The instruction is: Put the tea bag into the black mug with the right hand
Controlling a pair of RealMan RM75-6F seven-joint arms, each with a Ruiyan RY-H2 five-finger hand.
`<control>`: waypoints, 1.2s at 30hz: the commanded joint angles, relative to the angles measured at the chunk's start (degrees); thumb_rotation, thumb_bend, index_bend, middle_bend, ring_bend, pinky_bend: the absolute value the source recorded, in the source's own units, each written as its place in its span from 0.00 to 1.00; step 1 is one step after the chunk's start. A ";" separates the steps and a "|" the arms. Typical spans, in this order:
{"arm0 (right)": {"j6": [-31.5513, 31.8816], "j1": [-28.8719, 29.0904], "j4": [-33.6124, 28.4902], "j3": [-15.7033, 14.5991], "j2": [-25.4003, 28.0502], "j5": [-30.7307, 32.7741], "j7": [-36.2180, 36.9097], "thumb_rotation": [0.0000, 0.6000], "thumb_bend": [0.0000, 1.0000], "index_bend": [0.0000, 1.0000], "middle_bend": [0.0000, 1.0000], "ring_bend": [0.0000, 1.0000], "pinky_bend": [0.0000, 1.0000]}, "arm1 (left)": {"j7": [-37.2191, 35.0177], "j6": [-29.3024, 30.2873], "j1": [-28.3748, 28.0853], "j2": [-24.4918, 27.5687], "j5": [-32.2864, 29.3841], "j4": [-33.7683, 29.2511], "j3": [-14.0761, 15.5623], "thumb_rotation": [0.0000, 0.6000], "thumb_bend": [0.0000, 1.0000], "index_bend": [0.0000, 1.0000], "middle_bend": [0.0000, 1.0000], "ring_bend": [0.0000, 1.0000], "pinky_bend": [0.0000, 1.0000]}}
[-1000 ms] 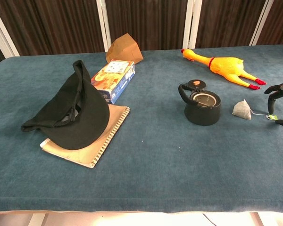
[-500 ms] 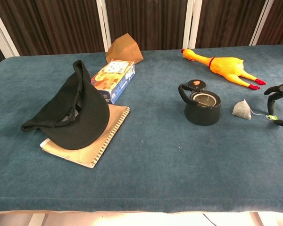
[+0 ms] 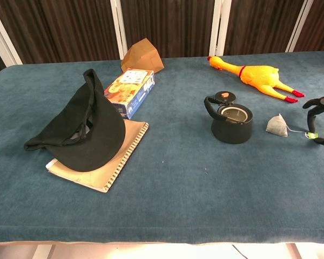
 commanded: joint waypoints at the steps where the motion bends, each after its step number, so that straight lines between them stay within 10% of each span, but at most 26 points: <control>1: 0.29 -0.09 -0.21 0.06 0.19 -0.33 0.40 1.00 0.27 0.55 0.07 0.00 0.00 | 0.00 0.00 0.00 -0.02 0.03 0.01 0.01 1.00 0.03 0.00 0.00 0.00 0.07; 36: 17.02 -2.84 -29.94 5.55 17.11 -8.28 3.59 1.00 0.27 0.53 0.07 0.00 0.00 | -0.08 -0.47 -0.24 -0.03 -0.03 -0.19 0.07 1.00 0.03 0.00 0.00 0.00 0.07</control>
